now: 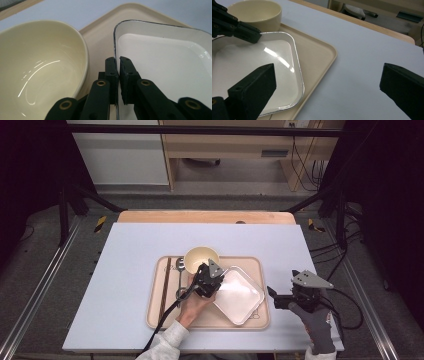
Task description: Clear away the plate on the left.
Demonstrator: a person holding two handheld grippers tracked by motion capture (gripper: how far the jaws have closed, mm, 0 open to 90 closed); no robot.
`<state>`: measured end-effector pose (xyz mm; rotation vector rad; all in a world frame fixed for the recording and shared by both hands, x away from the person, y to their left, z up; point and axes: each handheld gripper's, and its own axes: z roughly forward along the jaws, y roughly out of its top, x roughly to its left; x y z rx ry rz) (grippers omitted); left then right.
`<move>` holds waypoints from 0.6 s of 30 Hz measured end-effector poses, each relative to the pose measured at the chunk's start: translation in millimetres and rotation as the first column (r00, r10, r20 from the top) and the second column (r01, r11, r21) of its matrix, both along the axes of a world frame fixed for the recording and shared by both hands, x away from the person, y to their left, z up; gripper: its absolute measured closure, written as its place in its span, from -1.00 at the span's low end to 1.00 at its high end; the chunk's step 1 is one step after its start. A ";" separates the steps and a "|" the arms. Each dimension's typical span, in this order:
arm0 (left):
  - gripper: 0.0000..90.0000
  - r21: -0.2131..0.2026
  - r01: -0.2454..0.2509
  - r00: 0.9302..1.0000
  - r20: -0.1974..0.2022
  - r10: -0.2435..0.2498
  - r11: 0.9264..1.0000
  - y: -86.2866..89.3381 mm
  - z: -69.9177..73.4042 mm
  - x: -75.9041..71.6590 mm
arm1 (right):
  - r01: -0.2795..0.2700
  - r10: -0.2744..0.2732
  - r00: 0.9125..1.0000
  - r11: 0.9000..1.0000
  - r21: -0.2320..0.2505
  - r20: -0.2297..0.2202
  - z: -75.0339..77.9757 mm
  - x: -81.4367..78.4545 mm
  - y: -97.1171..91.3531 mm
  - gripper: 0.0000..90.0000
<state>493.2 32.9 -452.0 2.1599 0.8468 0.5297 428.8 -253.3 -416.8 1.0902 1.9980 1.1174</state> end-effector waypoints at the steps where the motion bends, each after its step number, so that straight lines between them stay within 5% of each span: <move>1: 0.87 0.013 0.000 1.000 -0.011 0.000 1.000 -0.6 -3.4 1.2 | 0.000 0.000 1.000 1.000 -0.002 0.000 -0.1 -0.1 -0.1 -0.98; 18: 0.82 0.062 -0.006 0.999 -0.050 0.009 0.998 -3.3 -13.0 5.4 | 0.000 0.000 1.000 1.000 -0.002 -0.001 -0.8 0.5 1.0 -0.98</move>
